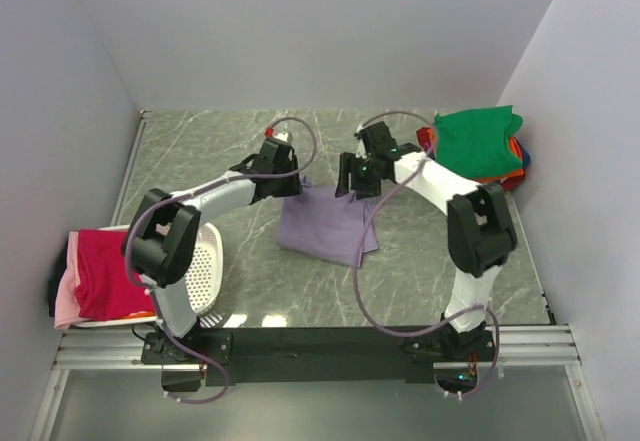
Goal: Fold and stack the t-shirts
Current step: Neatly place the folded tshirt to the corner
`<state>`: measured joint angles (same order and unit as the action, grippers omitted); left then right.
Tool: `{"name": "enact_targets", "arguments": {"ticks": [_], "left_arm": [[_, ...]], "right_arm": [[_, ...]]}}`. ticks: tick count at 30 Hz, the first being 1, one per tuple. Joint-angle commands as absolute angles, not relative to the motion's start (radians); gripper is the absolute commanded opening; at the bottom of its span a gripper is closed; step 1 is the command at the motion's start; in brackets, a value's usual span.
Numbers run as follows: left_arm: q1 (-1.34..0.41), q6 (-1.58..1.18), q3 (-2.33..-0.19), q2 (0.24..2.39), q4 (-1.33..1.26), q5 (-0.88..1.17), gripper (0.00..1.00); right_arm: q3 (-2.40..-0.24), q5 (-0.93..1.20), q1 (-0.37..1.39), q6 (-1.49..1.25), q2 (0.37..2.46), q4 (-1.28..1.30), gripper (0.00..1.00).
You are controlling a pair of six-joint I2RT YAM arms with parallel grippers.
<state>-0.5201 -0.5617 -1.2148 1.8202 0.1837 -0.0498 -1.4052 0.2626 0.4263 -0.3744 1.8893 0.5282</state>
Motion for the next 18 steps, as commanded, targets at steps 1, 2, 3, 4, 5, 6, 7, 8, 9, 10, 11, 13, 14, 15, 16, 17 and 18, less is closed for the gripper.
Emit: {"name": "enact_targets", "arguments": {"ticks": [1, 2, 3, 4, 5, 6, 7, 8, 9, 10, 11, 13, 14, 15, 16, 17, 18], "left_arm": [[-0.526, -0.566, -1.177, 1.688, 0.137, -0.043, 0.39], [-0.534, -0.566, -1.145, 1.654, 0.133, -0.041, 0.39], [-0.535, -0.568, -1.129, 1.64, 0.133, -0.04, 0.39], [-0.538, -0.568, -1.111, 1.626, 0.133, -0.035, 0.39], [-0.54, -0.571, -1.074, 1.603, 0.129, -0.019, 0.39], [-0.54, -0.572, -1.056, 1.595, 0.127, -0.011, 0.39], [-0.54, -0.574, -1.039, 1.589, 0.123, -0.008, 0.39], [-0.541, -0.577, -1.004, 1.58, 0.118, -0.008, 0.39], [-0.541, -0.584, -0.988, 1.575, 0.106, 0.006, 0.39], [-0.541, -0.586, -0.971, 1.572, 0.098, 0.008, 0.39], [-0.541, -0.595, -0.945, 1.572, 0.091, 0.009, 0.39], [-0.541, -0.598, -0.927, 1.577, 0.069, 0.021, 0.39], [-0.543, -0.601, -0.913, 1.58, 0.058, 0.029, 0.39], [-0.543, -0.606, -0.905, 1.585, 0.048, 0.034, 0.39], [-0.545, -0.607, -0.899, 1.598, 0.034, 0.04, 0.39], [-0.545, -0.61, -0.893, 1.609, 0.031, 0.038, 0.39], [-0.545, -0.612, -0.89, 1.617, 0.029, 0.038, 0.39]], "right_arm": [[-1.335, 0.255, 0.4, -0.408, 1.714, 0.447, 0.7], [-1.281, 0.261, 0.384, -0.414, 1.669, 0.439, 0.7], [-1.257, 0.27, 0.377, -0.417, 1.649, 0.431, 0.71], [-1.205, 0.294, 0.367, -0.422, 1.628, 0.414, 0.71], [-1.175, 0.311, 0.35, -0.428, 1.596, 0.404, 0.72], [-1.148, 0.333, 0.338, -0.433, 1.579, 0.391, 0.72], [-1.099, 0.354, 0.33, -0.436, 1.566, 0.364, 0.73], [-1.074, 0.394, 0.322, -0.44, 1.548, 0.353, 0.73], [-1.051, 0.412, 0.304, -0.442, 1.542, 0.339, 0.73], [-1.008, 0.428, 0.296, -0.443, 1.534, 0.312, 0.74], [-0.988, 0.467, 0.287, -0.448, 1.525, 0.298, 0.74], [-0.927, 0.514, 0.265, -0.454, 1.52, 0.249, 0.75], [-0.908, 0.532, 0.258, -0.463, 1.52, 0.233, 0.75], [-0.894, 0.567, 0.25, -0.465, 1.525, 0.221, 0.75], [-0.864, 0.58, 0.238, -0.466, 1.528, 0.2, 0.75], [-0.85, 0.587, 0.233, -0.471, 1.532, 0.186, 0.75], [-0.835, 0.6, 0.229, -0.474, 1.537, 0.172, 0.75]]}}
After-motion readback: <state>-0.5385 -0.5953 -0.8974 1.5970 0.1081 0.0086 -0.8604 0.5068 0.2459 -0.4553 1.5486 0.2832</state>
